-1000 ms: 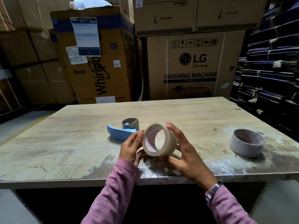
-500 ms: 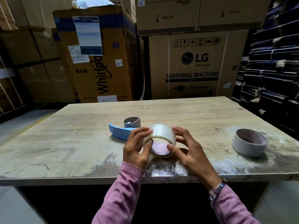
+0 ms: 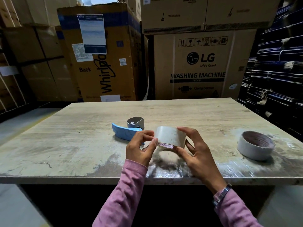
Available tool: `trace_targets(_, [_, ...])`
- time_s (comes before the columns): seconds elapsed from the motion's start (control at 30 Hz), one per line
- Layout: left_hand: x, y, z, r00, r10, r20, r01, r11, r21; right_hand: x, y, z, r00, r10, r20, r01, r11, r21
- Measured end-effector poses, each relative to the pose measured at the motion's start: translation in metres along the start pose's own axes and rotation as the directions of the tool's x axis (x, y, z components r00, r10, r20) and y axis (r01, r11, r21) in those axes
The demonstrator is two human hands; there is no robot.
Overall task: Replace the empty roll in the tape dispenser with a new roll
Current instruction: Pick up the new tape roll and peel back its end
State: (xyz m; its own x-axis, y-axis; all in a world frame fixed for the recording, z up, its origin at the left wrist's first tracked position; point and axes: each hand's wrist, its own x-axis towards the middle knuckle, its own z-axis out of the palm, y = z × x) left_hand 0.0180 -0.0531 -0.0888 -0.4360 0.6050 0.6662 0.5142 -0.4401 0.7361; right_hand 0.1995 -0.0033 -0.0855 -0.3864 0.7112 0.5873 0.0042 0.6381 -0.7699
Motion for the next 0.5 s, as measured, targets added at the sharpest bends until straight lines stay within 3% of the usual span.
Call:
trace_targets(0.23, [0.0015,-0.0058,-0.0011,0.998,-0.028,0.050,0.029,0.999,-0.022,0.0021,0.0038,-0.0013,1.000,0.008,0.029,-0.009,1.000,0.020])
trace_targets(0.37, [0.0023,-0.0051,-0.0026,0.971,-0.143,0.191,0.170,0.977,-0.129,0.0005,0.0012,-0.0008,0.999,0.032,0.038,-0.035,0.997,0.072])
trace_targets(0.5, [0.0090,0.0006,-0.0068,0.896,-0.250,0.368,0.318,0.938,-0.137,-0.0006,0.0020,-0.0017,0.997,0.044,0.063,-0.049,0.995,0.087])
